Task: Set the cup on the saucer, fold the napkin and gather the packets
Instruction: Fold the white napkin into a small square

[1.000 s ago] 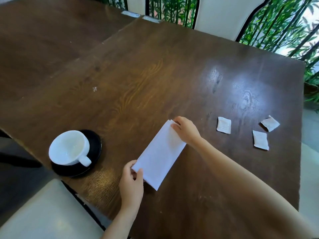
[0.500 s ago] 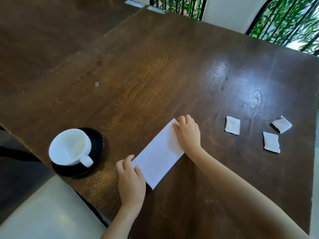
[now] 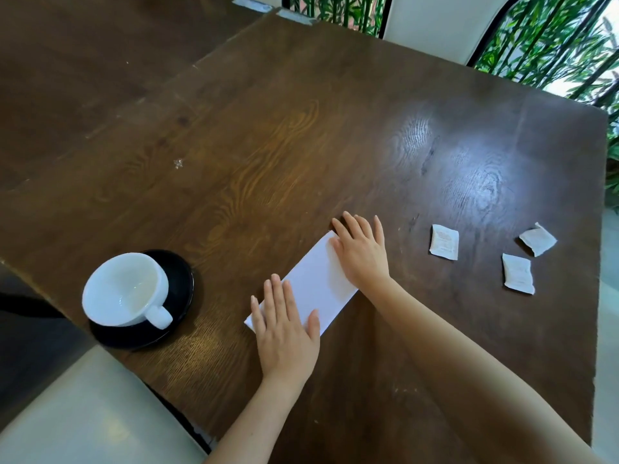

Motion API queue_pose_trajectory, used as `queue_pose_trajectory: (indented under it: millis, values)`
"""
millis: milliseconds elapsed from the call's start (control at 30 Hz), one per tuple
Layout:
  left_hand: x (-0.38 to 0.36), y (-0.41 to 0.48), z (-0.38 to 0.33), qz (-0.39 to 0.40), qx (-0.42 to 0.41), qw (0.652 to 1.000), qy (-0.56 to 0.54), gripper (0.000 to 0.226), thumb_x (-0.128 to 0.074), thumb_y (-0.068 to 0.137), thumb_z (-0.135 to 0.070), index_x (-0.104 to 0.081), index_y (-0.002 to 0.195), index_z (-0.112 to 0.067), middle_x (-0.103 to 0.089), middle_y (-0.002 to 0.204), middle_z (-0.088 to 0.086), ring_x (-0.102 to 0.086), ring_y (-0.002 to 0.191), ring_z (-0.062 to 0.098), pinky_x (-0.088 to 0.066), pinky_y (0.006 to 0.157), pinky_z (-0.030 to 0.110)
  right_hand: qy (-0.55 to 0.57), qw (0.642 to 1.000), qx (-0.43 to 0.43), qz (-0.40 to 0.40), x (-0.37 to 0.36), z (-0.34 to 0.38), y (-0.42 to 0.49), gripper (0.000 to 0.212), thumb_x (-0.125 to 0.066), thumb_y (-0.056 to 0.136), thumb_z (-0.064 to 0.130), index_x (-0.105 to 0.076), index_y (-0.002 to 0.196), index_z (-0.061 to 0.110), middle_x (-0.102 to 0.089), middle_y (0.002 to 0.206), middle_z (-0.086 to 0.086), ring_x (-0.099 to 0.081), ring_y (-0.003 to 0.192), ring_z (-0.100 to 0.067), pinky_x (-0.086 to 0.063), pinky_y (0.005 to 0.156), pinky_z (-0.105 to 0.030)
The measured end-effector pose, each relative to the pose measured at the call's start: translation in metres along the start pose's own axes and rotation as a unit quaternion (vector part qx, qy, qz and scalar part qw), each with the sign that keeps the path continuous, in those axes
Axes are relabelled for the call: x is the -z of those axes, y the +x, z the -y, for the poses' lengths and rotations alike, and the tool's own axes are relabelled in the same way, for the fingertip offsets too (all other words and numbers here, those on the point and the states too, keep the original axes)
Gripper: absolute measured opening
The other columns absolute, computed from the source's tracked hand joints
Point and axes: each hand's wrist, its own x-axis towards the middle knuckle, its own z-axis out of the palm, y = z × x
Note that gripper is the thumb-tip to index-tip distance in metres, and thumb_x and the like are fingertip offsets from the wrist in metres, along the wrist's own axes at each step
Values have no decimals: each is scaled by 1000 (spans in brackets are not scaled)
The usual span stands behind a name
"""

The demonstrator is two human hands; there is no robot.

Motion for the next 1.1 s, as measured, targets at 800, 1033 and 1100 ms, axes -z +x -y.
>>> queue_pose_trajectory:
  millis: [800, 1033, 1100]
  values:
    - [3, -17, 31, 19, -21, 999, -29, 86, -8, 84, -67, -18, 146, -8, -20, 154, 13, -16, 143, 28, -14, 115, 50, 31, 982, 168, 75, 2, 15, -34, 59, -11, 98, 50, -3, 151, 26, 1, 160, 8, 14, 143, -5, 14, 118, -33]
    - [18, -21, 33, 5, -102, 994, -38, 60, -28, 93, -48, -28, 144, -15, -23, 154, 9, -15, 144, 26, -5, 114, 54, 173, 982, -79, 16, 29, -21, -38, 33, -45, 96, 24, -56, 123, 9, -51, 134, -8, -41, 124, -27, -38, 102, -37]
    - [20, -25, 25, -9, -153, 987, -50, 52, -44, 92, -37, -40, 139, -17, -35, 150, 7, -27, 140, 26, -18, 113, 51, 229, 966, -116, 46, 34, -20, -37, 26, -51, 94, 25, -60, 112, 9, -51, 124, -6, -47, 113, -25, -44, 92, -34]
